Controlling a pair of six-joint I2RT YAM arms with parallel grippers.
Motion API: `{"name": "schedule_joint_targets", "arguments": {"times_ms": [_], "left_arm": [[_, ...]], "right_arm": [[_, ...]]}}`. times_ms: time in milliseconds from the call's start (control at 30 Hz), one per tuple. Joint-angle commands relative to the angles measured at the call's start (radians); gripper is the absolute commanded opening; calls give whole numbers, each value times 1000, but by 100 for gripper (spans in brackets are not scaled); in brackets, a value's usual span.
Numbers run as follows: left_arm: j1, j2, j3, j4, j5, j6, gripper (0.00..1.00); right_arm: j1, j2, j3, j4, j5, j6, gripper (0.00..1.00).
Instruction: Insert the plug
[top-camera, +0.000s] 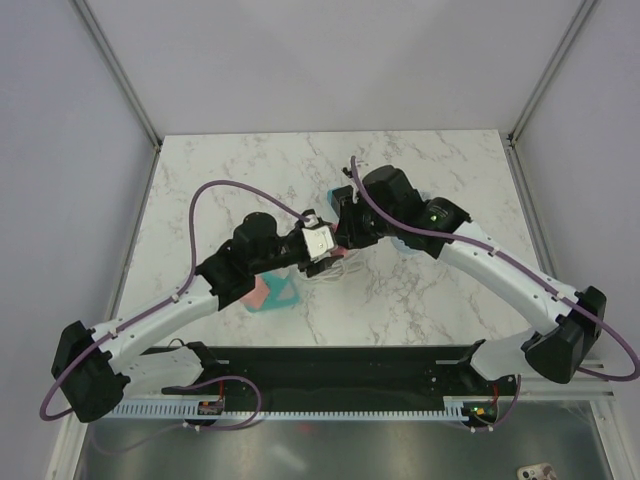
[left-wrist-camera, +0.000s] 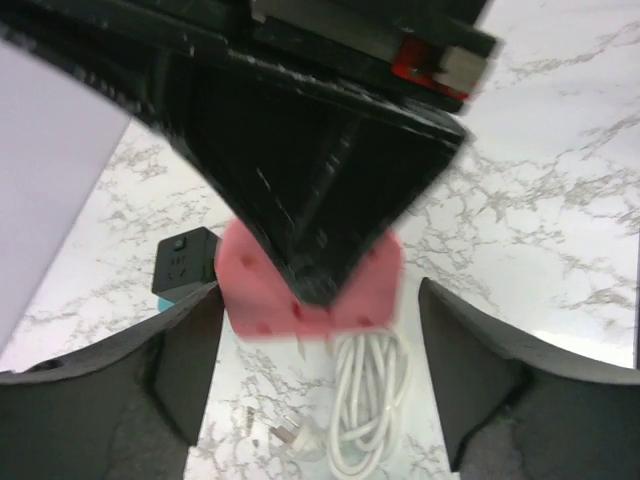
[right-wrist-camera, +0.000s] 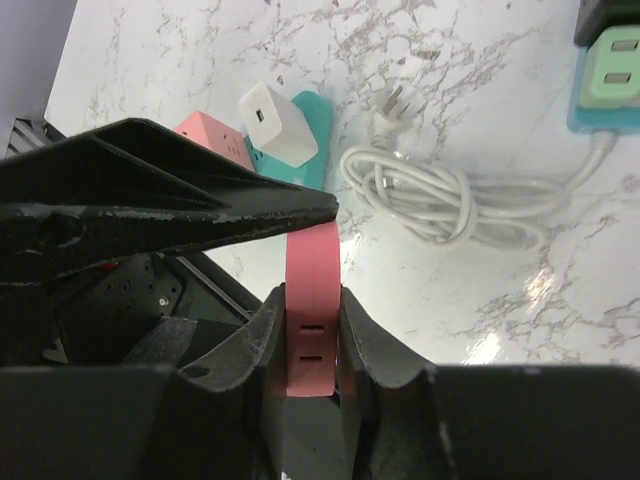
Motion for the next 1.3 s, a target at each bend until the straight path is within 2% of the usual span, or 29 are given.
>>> {"name": "schedule_joint_targets", "arguments": {"times_ms": [0,33,67,267,400,533,633,900,1267], "left_arm": [[1,-20,84,-42,-35,-64,87],[1,-27,88,-56,-42,-69,97],[1,-33,90,-94,-58,-73,100],[1,-143,67,-125,-123,-205,100],[3,-185,88,-207,-194,-332,100],[1,-208,92,-284,-184,-340,100],[1,-261,36,-284,-195,-332,100],[1,-430,-128,-143,-272,-297,100],[1,-395,-108,-162,-298,-314,100]], "right_arm": [[-106,29,89,-89,123,-217,0],[-158,39,96,-106,123,-251,0],[-186,47,100,-115,123,-282,0],[-382,134,99,-173,184,-432,0],[-418,219,120,-212,263,-482,0],[-440,288,129,-216,283,-593,0],[-459,315,143,-204,273,-638,0],[-533,388,159,-181,125,-686,0],[-605,404,114,-98,7,-827,0]]}}
